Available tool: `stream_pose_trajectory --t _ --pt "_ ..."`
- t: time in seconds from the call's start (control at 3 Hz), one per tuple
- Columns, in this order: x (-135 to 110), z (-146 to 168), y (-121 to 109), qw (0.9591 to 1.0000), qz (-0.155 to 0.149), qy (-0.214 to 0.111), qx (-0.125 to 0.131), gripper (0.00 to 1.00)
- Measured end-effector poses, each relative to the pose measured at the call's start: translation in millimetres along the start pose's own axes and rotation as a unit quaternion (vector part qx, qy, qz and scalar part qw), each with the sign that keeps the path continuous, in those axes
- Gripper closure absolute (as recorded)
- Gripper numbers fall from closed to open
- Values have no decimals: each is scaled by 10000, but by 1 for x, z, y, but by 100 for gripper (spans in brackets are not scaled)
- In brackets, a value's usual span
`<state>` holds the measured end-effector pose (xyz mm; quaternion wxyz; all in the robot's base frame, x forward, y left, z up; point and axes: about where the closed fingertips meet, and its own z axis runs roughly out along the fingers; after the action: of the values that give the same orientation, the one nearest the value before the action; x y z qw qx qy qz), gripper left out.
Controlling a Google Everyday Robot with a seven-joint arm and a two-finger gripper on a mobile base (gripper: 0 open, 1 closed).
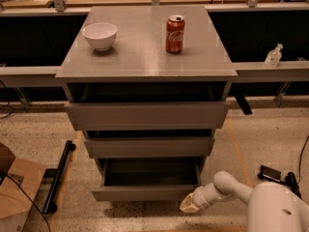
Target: Close bottom drawer
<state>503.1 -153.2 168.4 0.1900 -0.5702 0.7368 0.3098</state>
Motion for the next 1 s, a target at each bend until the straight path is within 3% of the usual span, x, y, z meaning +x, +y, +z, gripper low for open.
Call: stream_pose_trajectory --t 0.33,1.0 --pt "-27 -3 -37 9969 -472 -332 533 100" --pt "-65 8 -76 9893 -994 -745 765 100"
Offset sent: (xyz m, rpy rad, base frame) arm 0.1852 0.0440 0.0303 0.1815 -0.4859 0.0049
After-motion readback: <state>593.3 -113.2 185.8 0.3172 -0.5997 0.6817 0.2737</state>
